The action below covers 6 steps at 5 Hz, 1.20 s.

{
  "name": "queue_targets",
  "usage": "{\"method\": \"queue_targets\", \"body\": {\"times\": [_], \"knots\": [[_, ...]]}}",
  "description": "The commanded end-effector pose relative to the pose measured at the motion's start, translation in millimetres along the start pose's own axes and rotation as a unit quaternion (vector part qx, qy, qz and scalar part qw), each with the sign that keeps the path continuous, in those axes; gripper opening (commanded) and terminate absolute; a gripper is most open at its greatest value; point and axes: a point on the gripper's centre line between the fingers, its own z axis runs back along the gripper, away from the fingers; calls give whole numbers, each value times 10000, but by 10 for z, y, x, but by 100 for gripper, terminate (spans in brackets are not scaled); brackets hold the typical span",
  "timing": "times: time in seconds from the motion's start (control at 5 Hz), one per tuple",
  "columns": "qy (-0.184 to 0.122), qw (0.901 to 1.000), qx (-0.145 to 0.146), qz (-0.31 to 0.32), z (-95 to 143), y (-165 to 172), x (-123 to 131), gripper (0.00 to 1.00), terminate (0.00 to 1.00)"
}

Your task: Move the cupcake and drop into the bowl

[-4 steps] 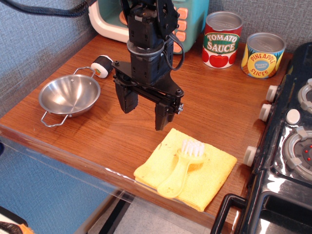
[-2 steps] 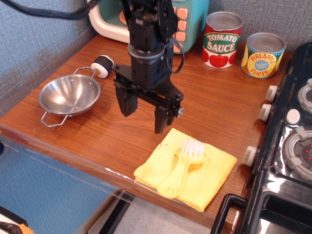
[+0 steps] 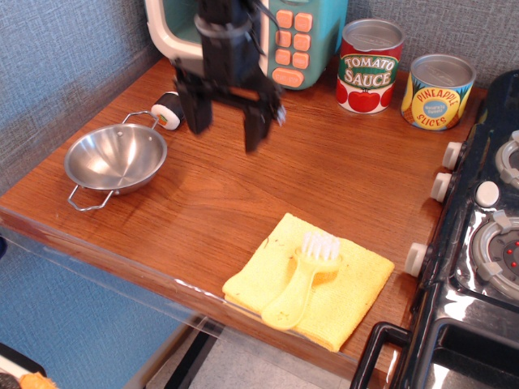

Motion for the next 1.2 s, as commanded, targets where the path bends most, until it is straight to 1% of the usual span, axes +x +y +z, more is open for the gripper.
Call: {"method": "queue_targets", "body": {"times": [0.0,0.4,0.6,1.0], "knots": [[-348,9947,188,948,159,728,436,100,0],[24,9901,377,1354,-109,1055,445,100,0],[150,9882,372,1481,-216,1173,502,100,0],[381,9871,466,1487,-431,1201,612,100,0]]}}
